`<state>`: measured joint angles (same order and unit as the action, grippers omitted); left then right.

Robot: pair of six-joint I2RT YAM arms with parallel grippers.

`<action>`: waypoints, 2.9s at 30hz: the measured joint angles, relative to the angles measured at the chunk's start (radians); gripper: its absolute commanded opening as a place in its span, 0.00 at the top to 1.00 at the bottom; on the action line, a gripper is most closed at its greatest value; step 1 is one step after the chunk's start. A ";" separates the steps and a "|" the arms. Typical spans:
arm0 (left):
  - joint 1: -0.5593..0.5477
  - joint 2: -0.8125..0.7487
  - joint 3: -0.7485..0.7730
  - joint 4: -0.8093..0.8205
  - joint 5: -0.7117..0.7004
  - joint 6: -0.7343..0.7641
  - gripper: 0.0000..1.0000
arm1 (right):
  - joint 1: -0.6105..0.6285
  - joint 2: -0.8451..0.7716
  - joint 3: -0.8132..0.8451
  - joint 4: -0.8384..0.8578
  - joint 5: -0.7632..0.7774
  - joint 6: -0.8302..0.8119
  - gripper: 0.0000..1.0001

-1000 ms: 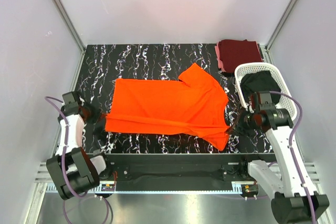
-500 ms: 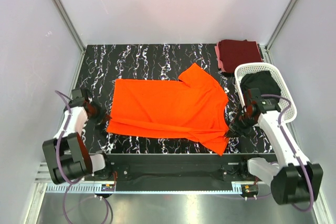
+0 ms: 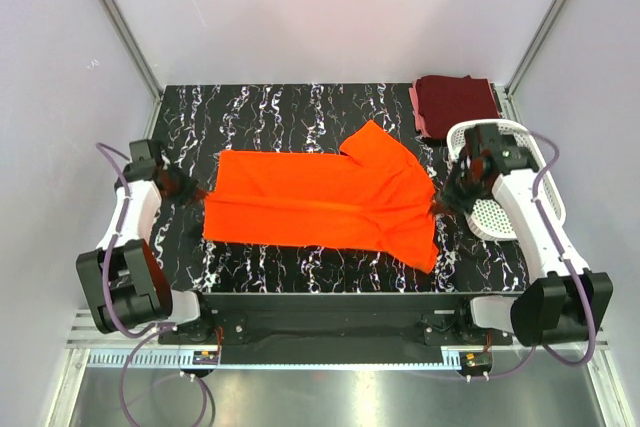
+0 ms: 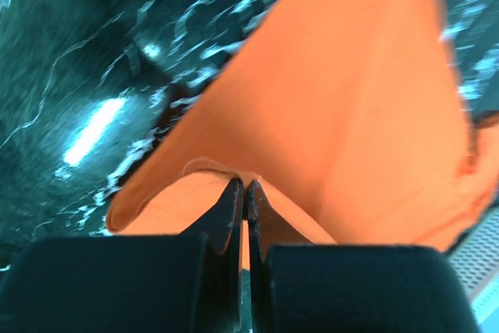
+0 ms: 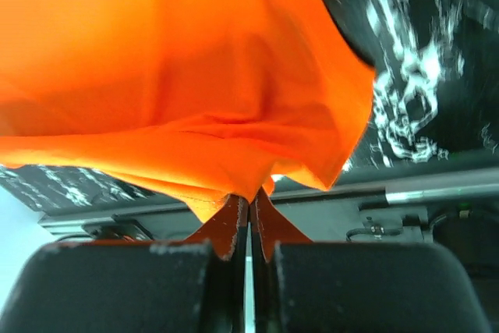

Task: Fold and stack the t-shirts
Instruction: Fold the tshirt

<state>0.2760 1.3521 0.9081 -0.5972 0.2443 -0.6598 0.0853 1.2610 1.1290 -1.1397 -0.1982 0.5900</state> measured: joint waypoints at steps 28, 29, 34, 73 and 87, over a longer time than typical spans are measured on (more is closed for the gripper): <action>0.065 0.210 1.112 0.603 0.135 -0.367 1.00 | 0.002 0.544 1.483 0.540 0.015 -0.175 1.00; 0.065 0.272 1.182 0.625 0.139 -0.388 1.00 | 0.002 0.589 1.519 0.572 0.012 -0.174 1.00; 0.065 0.565 1.505 0.702 0.142 -0.473 1.00 | -0.004 0.739 1.574 0.718 -0.011 -0.130 1.00; 0.313 -0.409 -0.265 0.236 0.143 -0.163 1.00 | 0.013 -0.262 -0.218 0.299 -0.194 0.074 1.00; 0.344 -0.433 -0.332 -0.047 -0.087 -0.068 1.00 | 0.024 -0.269 -0.365 0.125 -0.223 0.046 1.00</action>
<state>0.6201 0.9192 0.5766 -0.6441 0.1577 -0.7280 0.1097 0.9924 0.7639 -1.0145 -0.4210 0.6361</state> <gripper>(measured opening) 0.018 0.012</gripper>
